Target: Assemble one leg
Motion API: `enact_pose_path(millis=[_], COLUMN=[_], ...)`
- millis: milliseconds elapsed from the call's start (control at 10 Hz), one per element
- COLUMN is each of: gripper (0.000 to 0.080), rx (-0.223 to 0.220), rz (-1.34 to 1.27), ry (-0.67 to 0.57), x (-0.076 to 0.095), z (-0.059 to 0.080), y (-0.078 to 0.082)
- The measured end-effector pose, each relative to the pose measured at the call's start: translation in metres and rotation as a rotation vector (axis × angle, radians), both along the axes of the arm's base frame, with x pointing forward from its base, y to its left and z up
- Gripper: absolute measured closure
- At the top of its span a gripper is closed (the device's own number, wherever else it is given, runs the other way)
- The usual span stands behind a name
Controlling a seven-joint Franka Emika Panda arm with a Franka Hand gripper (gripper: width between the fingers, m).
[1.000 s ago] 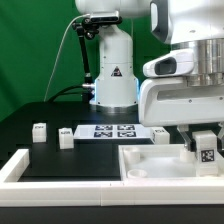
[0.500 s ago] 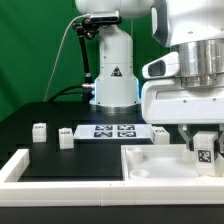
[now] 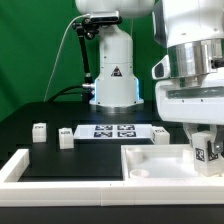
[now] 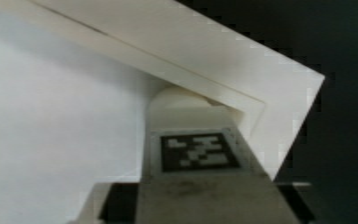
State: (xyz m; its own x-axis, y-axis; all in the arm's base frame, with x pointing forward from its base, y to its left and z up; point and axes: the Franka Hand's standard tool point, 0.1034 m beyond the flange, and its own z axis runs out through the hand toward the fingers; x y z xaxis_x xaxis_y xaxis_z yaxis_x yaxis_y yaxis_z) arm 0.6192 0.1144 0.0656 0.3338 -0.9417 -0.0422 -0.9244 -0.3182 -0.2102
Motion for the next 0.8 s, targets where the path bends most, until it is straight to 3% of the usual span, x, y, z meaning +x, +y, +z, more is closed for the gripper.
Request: enact_pose_path(millis=[200,300,400,800], gripper=[0.0508,0.0331,0.0215,0.0154], rx=[0.018,0.014,-0.004,-0.067], rz=[-0.066,-0.047,0.043,0.402], ry=[0.008,0.007,-0.003,-0.010], x=[-0.0005,-0.0007,-0.0007,-0.0007], z=[-0.0007,-0.0013,-0.0025,-0.0006], y=[0.0008,0.0006,-0.0011,0.0033])
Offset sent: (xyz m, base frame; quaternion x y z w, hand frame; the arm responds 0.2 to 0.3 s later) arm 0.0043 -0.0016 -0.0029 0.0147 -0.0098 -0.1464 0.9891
